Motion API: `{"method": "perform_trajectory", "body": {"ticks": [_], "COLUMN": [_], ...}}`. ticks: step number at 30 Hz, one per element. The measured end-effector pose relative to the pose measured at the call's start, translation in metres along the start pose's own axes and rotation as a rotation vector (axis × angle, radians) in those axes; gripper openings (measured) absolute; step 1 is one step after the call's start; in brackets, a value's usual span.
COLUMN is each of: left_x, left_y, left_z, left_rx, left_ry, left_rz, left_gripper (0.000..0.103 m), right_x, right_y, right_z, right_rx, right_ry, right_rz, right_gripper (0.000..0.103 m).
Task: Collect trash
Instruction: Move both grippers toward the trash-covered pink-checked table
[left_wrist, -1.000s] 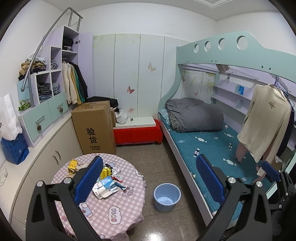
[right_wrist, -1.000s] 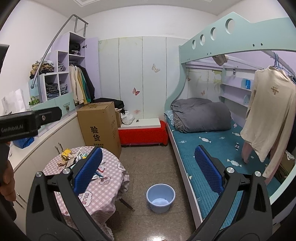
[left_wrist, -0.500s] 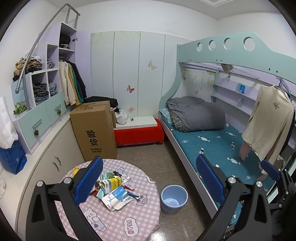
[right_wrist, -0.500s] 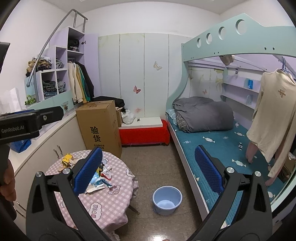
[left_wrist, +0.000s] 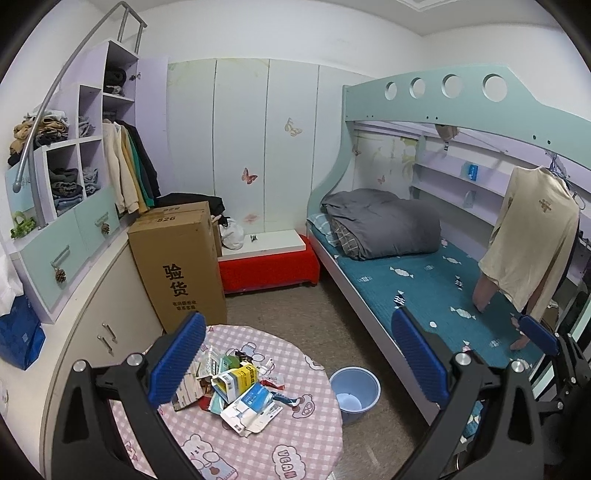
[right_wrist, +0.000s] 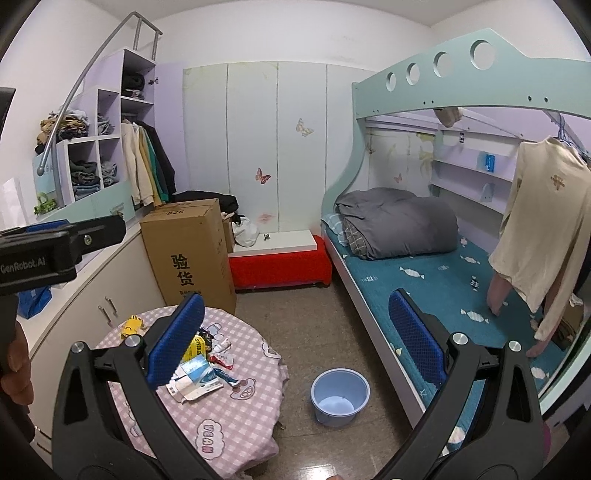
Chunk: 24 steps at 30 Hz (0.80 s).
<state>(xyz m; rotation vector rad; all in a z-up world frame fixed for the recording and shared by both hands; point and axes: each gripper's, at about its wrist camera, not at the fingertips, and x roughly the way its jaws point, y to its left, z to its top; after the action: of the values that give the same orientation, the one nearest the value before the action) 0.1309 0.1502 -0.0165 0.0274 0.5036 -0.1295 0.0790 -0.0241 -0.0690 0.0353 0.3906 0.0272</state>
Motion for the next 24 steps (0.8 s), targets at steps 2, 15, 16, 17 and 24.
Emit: {"method": "perform_trajectory", "body": {"ticks": [2,15,16,17,24], "left_x": [0.002,0.012,0.013,0.014,0.021], "left_y": [0.007,0.039,0.041,0.043,0.058], "left_z": [0.0,-0.003,-0.003,-0.003,-0.004], "left_rx": [0.002,-0.003,-0.005,-0.006,-0.02], "left_ry": [0.003,0.011,0.013,0.014,0.03], "left_rz": [-0.008,-0.041,-0.043,-0.045,-0.052], "left_gripper": [0.099,0.099,0.099,0.099,0.099], "right_x": [0.002,0.014,0.015,0.016,0.026], "right_y": [0.005,0.031,0.032,0.035,0.046], "right_z": [0.0,0.0,0.0,-0.001,-0.001], "right_rx": [0.009,0.017,0.02,0.019,0.035], "right_ry": [0.002,0.012,0.015,0.016,0.047], "right_rz": [-0.003,-0.031,-0.03,-0.03,-0.029], "right_gripper": [0.097,0.097,0.097,0.097,0.097]}}
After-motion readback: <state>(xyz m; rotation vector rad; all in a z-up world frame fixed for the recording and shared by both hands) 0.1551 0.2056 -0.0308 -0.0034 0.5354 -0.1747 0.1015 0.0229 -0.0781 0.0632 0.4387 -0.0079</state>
